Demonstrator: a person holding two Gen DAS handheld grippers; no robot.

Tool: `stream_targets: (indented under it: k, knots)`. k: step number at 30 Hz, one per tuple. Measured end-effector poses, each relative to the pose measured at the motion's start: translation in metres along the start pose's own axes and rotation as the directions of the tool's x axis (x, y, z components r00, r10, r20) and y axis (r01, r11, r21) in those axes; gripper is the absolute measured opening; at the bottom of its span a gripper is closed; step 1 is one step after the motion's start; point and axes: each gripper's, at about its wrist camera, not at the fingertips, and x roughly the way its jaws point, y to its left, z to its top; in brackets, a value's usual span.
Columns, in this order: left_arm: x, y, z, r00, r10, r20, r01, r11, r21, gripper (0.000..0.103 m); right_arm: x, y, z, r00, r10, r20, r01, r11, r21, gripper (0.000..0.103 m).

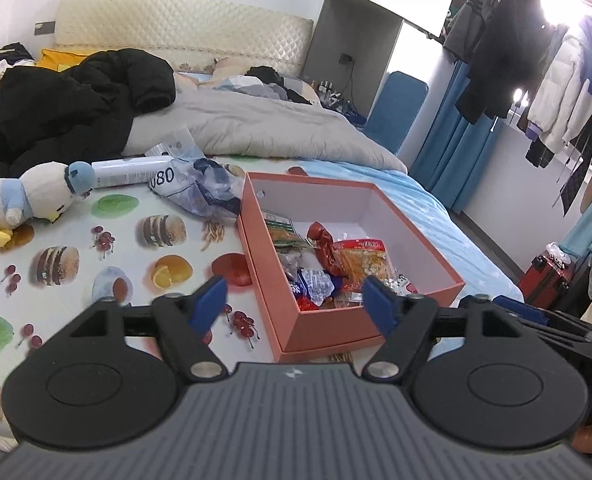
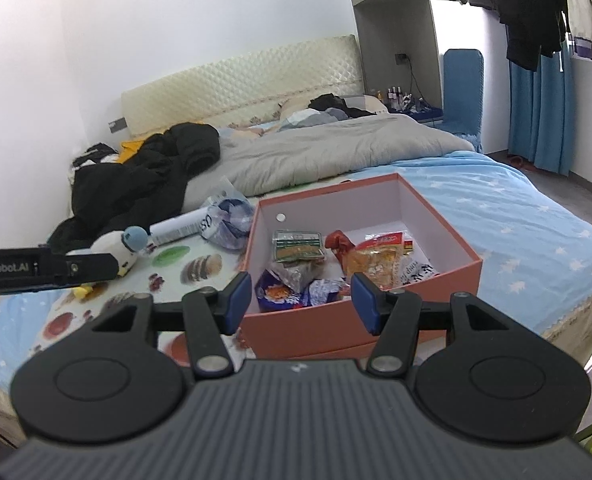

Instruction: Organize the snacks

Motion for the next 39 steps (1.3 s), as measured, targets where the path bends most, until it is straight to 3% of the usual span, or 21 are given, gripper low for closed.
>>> stream_targets:
  k: [1, 3, 21, 39]
  knots:
    - [0.002, -0.001, 0.000, 1.000, 0.008, -0.002, -0.008, 1.000, -0.001, 0.092, 0.001, -0.001, -0.001, 1.000, -0.001, -0.005, 0.001, 1.000, -0.007, 0.063]
    - [0.006, -0.002, -0.001, 1.000, 0.028, -0.009, -0.028, 1.000, 0.003, 0.096, 0.004, -0.002, -0.001, 1.000, -0.011, -0.012, 0.011, 1.000, -0.016, 0.094]
    - [0.022, -0.002, -0.002, 0.992, 0.117, -0.048, -0.116, 0.993, 0.035, 0.101, 0.013, -0.012, -0.005, 0.998, -0.045, -0.032, 0.045, 0.999, -0.011, 0.092]
    - [0.015, -0.008, 0.002, 0.990, 0.132, -0.044, -0.129, 0.990, 0.057, 0.101, 0.010, -0.012, -0.002, 0.999, -0.034, -0.027, 0.034, 0.999, -0.009, 0.092]
